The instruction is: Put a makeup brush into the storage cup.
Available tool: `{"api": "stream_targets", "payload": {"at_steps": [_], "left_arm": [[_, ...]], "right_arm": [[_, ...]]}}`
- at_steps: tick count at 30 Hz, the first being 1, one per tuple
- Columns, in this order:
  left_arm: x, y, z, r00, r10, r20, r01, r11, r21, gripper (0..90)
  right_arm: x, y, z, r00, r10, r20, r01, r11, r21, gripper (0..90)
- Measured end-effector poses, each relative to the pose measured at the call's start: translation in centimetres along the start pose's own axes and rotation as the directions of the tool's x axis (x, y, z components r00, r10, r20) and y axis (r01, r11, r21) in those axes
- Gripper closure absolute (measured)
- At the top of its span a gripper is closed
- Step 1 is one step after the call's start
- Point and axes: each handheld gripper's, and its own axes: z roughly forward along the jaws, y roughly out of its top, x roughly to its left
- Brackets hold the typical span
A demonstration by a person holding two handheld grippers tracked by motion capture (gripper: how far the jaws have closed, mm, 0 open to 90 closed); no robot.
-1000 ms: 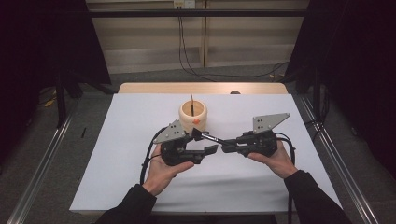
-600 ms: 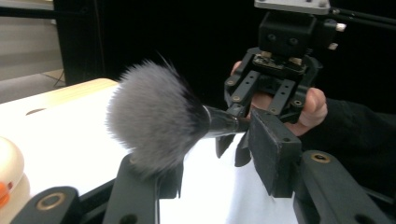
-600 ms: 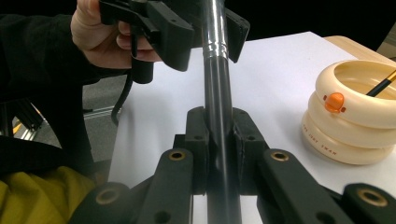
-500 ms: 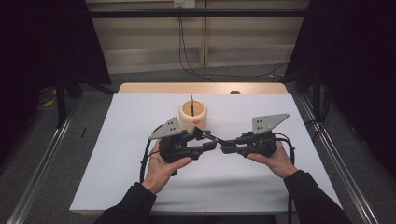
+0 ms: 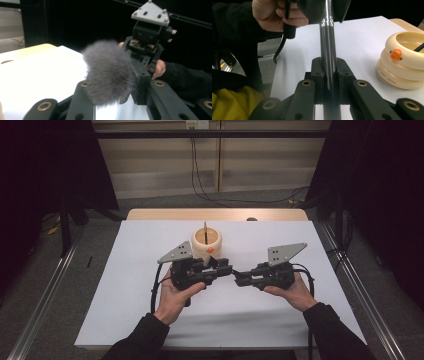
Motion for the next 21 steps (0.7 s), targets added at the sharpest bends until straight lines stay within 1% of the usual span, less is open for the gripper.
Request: {"api": "stream_targets", "payload": {"at_steps": [1, 2, 3, 4, 7, 8, 9, 10, 11, 13, 14, 15, 16, 17, 19, 20, 21], "left_arm": [[-0.08, 0.19, -0.05, 1.0, 0.008, 0.003, -0.008, 0.9999, 0.006, 74.0], [-0.19, 0.31, -0.05, 0.9999, 0.015, -0.002, -0.015, 0.9998, 0.01, 74.5], [-0.24, 0.45, -0.1, 0.9996, 0.029, 0.002, -0.029, 0.9993, 0.022, 74.8], [-0.39, 0.5, -0.04, 0.9997, 0.023, 0.01, -0.023, 0.9996, 0.014, 75.4], [-0.56, 0.6, 0.01, 0.9996, 0.022, 0.018, -0.022, 0.9996, 0.017, 76.7], [-0.67, 0.62, 0.07, 0.9997, 0.02, 0.012, -0.02, 0.9997, 0.016, 76.9], [-0.63, 0.65, 0.05, 0.9994, 0.025, 0.022, -0.026, 0.9994, 0.021, 77.1], [-0.71, 0.67, 0.07, 0.9995, 0.022, 0.023, -0.022, 0.9996, 0.02, 77.2], [-0.75, 0.72, 0.04, 0.9994, 0.028, 0.019, -0.029, 0.9992, 0.027, 77.2], [-0.92, 0.79, 0.05, 0.9995, 0.026, 0.017, -0.026, 0.9994, 0.025, 77.4], [-0.99, 0.82, 0.06, 0.9996, 0.028, 0.009, -0.029, 0.9992, 0.027, 77.4], [-0.98, 0.84, 0.04, 0.9994, 0.032, 0.014, -0.032, 0.999, 0.031, 77.5], [-1.01, 0.85, 0.04, 0.9994, 0.034, 0.01, -0.035, 0.9988, 0.036, 77.5], [-0.98, 0.81, 0.06, 0.9994, 0.031, 0.016, -0.032, 0.9989, 0.035, 77.5], [-0.95, 0.79, 0.01, 0.9997, 0.022, 0.004, -0.023, 0.999, 0.039, 77.5], [-0.88, 0.79, -0.06, 0.9996, 0.03, 0.002, -0.03, 0.9985, 0.047, 77.5], [-0.87, 0.79, -0.1, 0.9996, 0.027, -0.001, -0.027, 0.9984, 0.049, 77.5]], "right_arm": [[0.02, -0.02, 0.11, 1.0, -0.001, -0.006, 0.001, 1.0, 0.005, 79.1], [0.09, -0.04, 0.26, 0.9999, -0.002, -0.011, 0.003, 1.0, 0.007, 79.0], [0.12, -0.04, 0.35, 1.0, 0.0, -0.007, 0.0, 1.0, 0.007, 78.9], [0.1, -0.05, 0.41, 0.9999, 0.0, -0.013, 0.0, 1.0, 0.007, 78.6], [0.06, -0.05, 0.23, 0.9999, -0.002, -0.013, 0.002, 1.0, 0.0, 77.7], [0.05, -0.07, 0.22, 0.9999, -0.002, -0.011, 0.002, 1.0, -0.002, 77.5], [0.0, -0.11, 0.25, 0.9999, 0.0, -0.015, 0.0, 1.0, -0.004, 77.5], [0.0, -0.12, 0.27, 0.9998, 0.0, -0.018, 0.0, 1.0, -0.004, 77.3], [0.01, -0.13, 0.27, 0.9998, 0.001, -0.018, -0.001, 1.0, -0.004, 77.1], [-0.03, -0.15, 0.3, 0.9998, 0.003, -0.02, -0.003, 0.9999, -0.01, 76.6], [-0.05, -0.15, 0.3, 0.9998, 0.006, -0.021, -0.007, 0.9999, -0.015, 75.9], [-0.07, -0.15, 0.28, 0.9996, 0.009, -0.026, -0.01, 0.9998, -0.018, 75.3], [-0.06, -0.15, 0.28, 0.9996, 0.01, -0.026, -0.01, 0.9998, -0.019, 73.0], [-0.07, -0.16, 0.27, 0.9996, 0.01, -0.028, -0.011, 0.9997, -0.021, 68.3], [-0.07, -0.15, 0.27, 0.9992, 0.02, -0.036, -0.021, 0.9995, -0.026, 62.9], [-0.05, -0.13, 0.29, 0.9992, 0.02, -0.035, -0.021, 0.9995, -0.025, 59.4], [-0.03, -0.12, 0.34, 0.9989, 0.023, -0.04, -0.024, 0.9994, -0.024, 57.5]]}}
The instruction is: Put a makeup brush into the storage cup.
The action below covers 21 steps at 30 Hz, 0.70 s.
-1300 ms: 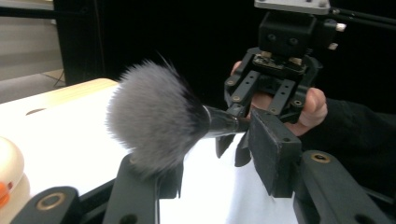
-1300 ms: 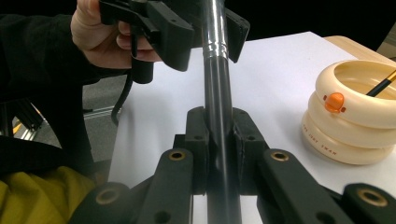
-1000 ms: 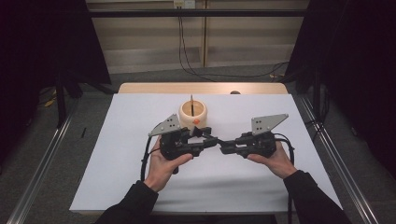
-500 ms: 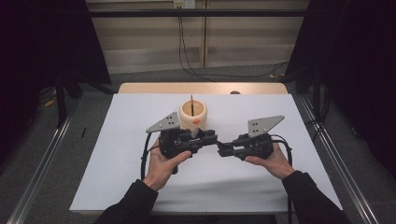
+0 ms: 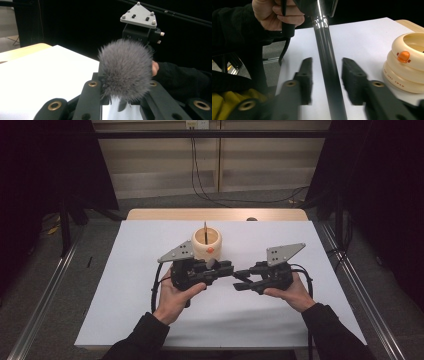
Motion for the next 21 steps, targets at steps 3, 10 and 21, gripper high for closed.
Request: {"api": "stream_targets", "payload": {"at_steps": [3, 10, 21], "left_arm": [[0.02, 0.08, -0.19, 1.0, -0.004, -0.008, 0.004, 1.0, 0.006, 77.5], [0.14, 0.18, -0.51, 0.9999, -0.006, -0.014, 0.006, 0.9993, 0.036, 77.5], [-0.05, 0.63, -0.4, 0.9992, 0.027, -0.029, -0.024, 0.9956, 0.091, 77.5]], "right_arm": [[0.03, 0.0, 0.06, 1.0, 0.003, -0.003, -0.003, 1.0, 0.002, 47.2], [-0.04, 0.05, -0.23, 0.9999, 0.014, 0.008, -0.014, 0.9999, -0.001, 35.4], [-0.19, 0.08, -0.65, 0.9994, 0.034, 0.009, -0.034, 0.9993, -0.014, 27.0]]}}
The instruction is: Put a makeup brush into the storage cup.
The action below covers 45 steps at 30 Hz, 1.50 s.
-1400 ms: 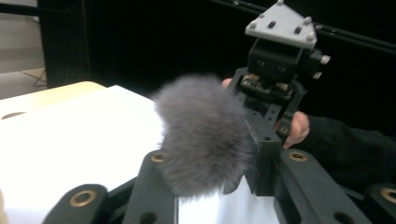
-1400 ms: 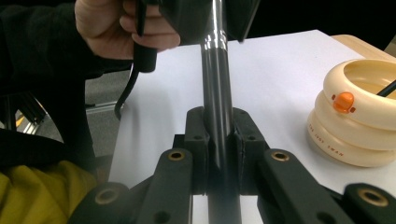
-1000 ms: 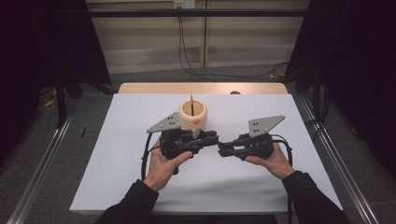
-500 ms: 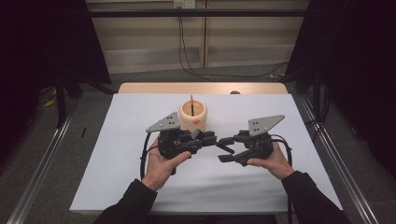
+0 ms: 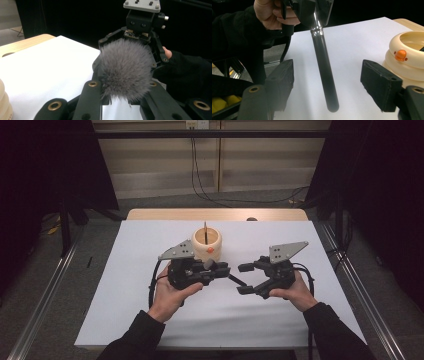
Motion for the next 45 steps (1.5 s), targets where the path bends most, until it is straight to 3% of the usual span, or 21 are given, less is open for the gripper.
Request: {"api": "stream_targets", "payload": {"at_steps": [3, 11, 16, 20, 24, 35, 39, 45], "left_arm": [[0.1, 0.0, 0.1, 0.9999, 0.012, -0.012, -0.012, 0.9993, 0.035, 77.6], [0.1, 0.0, 0.5, 1.0, 0.0, 0.0, 0.0, 0.9959, 0.09, 77.5], [-0.1, 0.2, 0.9, 0.9998, 0.018, 0.009, -0.019, 0.9895, 0.143, 77.5], [-0.4, 0.2, 1.4, 0.9996, 0.023, 0.019, -0.026, 0.9886, 0.148, 77.5], [-0.7, 0.0, 1.8, 0.9995, 0.031, 0.013, -0.032, 0.9805, 0.194, 77.5], [-0.8, -0.2, 2.2, 0.9996, 0.017, 0.025, -0.021, 0.9773, 0.211, 77.5], [-0.9, -0.3, 2.4, 0.9995, 0.012, 0.03, -0.018, 0.977, 0.213, 77.5], [-1.0, -0.4, 2.7, 0.9991, 0.008, 0.043, -0.017, 0.9771, 0.212, 77.5]], "right_arm": [[-0.1, 0.0, -0.1, 1.0, 0.001, 0.001, -0.001, 1.0, 0.0, 27.0], [-0.2, 0.0, -0.2, 0.9995, 0.008, -0.029, -0.008, 0.9996, 0.029, 30.9], [-0.1, -0.1, 0.1, 0.9983, 0.004, -0.059, 0.0, 0.9979, 0.065, 35.8], [-0.1, -0.2, 0.4, 0.9965, 0.005, -0.084, 0.002, 0.9963, 0.086, 39.5], [0.0, -0.2, 0.6, 0.9949, -0.002, -0.1, 0.014, 0.9935, 0.113, 43.4], [0.2, -0.4, 1.4, 0.9922, -0.013, -0.124, 0.034, 0.9848, 0.17, 53.8], [0.3, -0.4, 1.6, 0.99, -0.02, -0.14, 0.044, 0.9848, 0.168, 63.1], [0.3, -0.5, 1.7, 0.9884, -0.022, -0.15, 0.049, 0.983, 0.177, 68.6]]}}
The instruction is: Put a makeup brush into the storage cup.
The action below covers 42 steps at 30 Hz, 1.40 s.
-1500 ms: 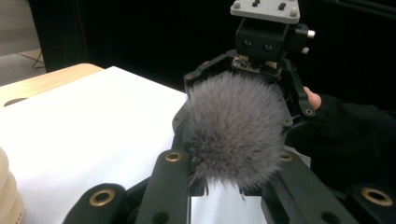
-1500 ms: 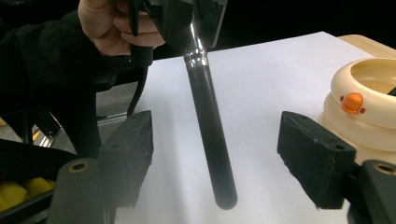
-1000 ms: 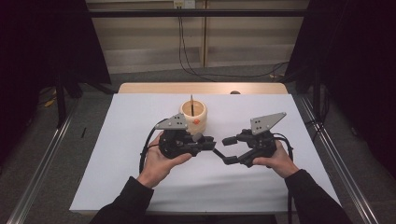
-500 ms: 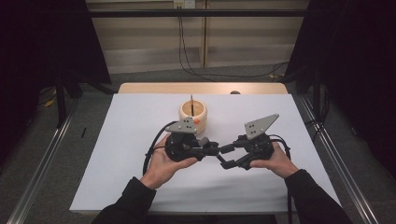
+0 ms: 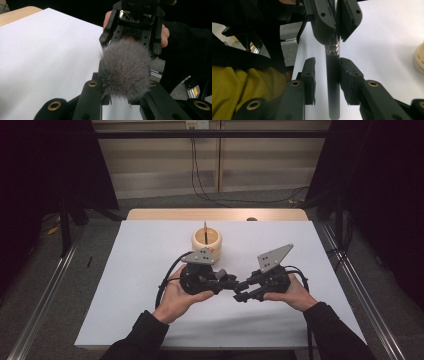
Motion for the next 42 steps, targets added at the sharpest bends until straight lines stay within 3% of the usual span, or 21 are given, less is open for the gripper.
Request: {"api": "stream_targets", "payload": {"at_steps": [8, 14, 23, 27, 31, 35, 37, 40, 42], "left_arm": [[-0.2, 0.0, 0.1, 0.9999, 0.002, 0.01, -0.002, 1.0, 0.001, 77.5], [0.1, -0.1, 0.1, 0.9997, -0.014, 0.02, 0.014, 0.9998, -0.016, 77.4], [0.7, -0.4, 0.1, 0.9994, -0.03, 0.019, 0.031, 0.9983, -0.049, 76.9], [0.7, -0.4, 0.1, 0.9998, -0.017, 0.008, 0.018, 0.9983, -0.055, 74.3], [0.7, -0.4, 0.1, 0.9998, -0.009, -0.015, 0.008, 0.9977, -0.068, 63.8], [0.8, -0.4, 0.0, 0.9977, -0.021, -0.064, 0.015, 0.9948, -0.101, 38.5], [0.8, -0.4, 0.1, 0.9946, -0.026, -0.101, 0.014, 0.9926, -0.12, 21.2], [0.9, -0.6, -0.1, 0.9925, -0.007, -0.122, -0.01, 0.9905, -0.137, 15.0], [1.0, -0.7, -0.2, 0.9903, -0.016, -0.138, -0.005, 0.9892, -0.147, 7.4]], "right_arm": [[0.0, 0.0, 0.2, 1.0, -0.005, -0.003, 0.005, 1.0, 0.006, 78.7], [0.1, 0.0, 0.1, 0.9998, -0.018, 0.005, 0.017, 0.9998, 0.008, 80.2], [0.1, -0.1, 0.1, 0.9982, -0.025, 0.054, 0.025, 0.9997, -0.001, 80.5], [0.1, -0.1, 0.1, 0.998, -0.025, 0.057, 0.025, 0.9997, -0.003, 80.5], [0.1, 0.0, 0.1, 0.998, -0.025, 0.058, 0.026, 0.9996, -0.01, 80.5], [0.1, 0.0, 0.0, 0.9968, -0.026, 0.075, 0.028, 0.9995, -0.017, 80.6], [0.0, -0.1, -0.2, 0.9959, -0.018, 0.089, 0.021, 0.9993, -0.032, 80.6], [-0.1, -0.1, -0.4, 0.9951, -0.011, 0.099, 0.015, 0.9991, -0.04, 80.5], [-0.2, -0.1, -0.4, 0.9944, -0.005, 0.105, 0.01, 0.9989, -0.046, 80.5]]}}
